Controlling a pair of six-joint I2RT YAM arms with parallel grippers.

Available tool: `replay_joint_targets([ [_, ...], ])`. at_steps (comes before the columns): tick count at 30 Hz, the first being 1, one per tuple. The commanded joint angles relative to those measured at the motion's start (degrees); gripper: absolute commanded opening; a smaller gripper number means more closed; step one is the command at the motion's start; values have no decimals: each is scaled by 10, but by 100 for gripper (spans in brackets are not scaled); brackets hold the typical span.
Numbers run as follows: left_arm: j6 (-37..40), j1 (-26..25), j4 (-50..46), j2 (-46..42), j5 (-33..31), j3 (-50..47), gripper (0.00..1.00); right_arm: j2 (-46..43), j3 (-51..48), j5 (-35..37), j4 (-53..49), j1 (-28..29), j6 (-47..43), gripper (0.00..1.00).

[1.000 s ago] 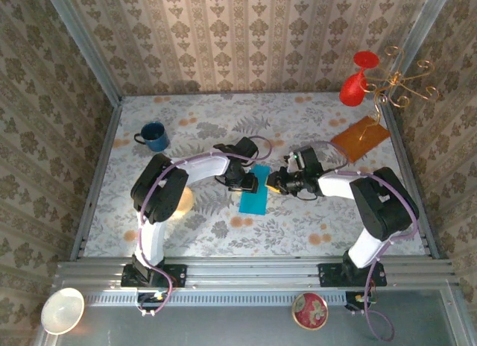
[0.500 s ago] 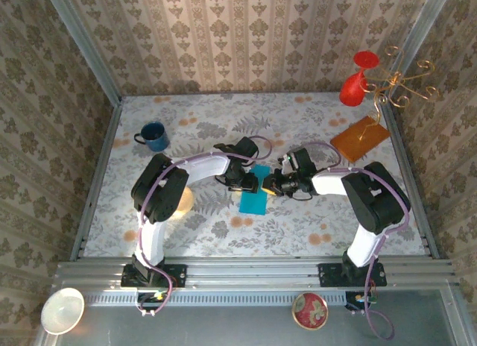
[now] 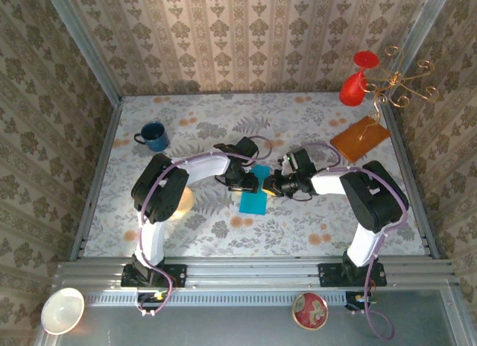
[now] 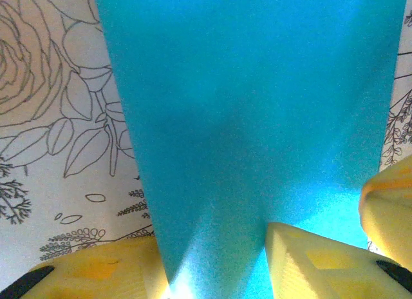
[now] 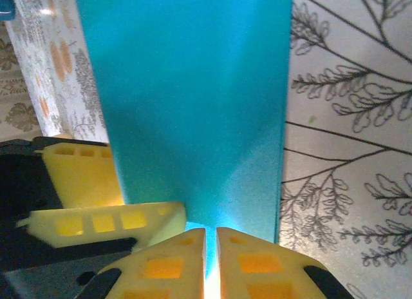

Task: Fold a paper plane with a square sheet of paper (pick it up from the middle)
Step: Hold the square sheet of paper at the center of the table.

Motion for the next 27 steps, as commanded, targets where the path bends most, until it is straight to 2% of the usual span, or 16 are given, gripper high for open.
replay_joint_targets([
  [1, 6, -13, 6, 130, -14, -61, 48, 14, 12, 7, -8, 2, 2, 15],
  [6, 4, -12, 5, 126, -16, -62, 48, 30, 20, 27, -54, 3, -14, 12],
  [11, -14, -7, 10, 92, -3, -66, 48, 54, 36, 62, -142, 2, -50, 10],
  [17, -40, 12, 19, -7, 0, -62, 50, 92, 53, 77, -201, 2, -90, 8],
  [22, -59, 45, 30, -117, -28, -63, 54, 108, 81, 85, -244, 3, -133, 8],
  [27, -75, 65, 108, -180, 30, -94, 51, 125, 111, 97, -275, 3, -178, 7],
])
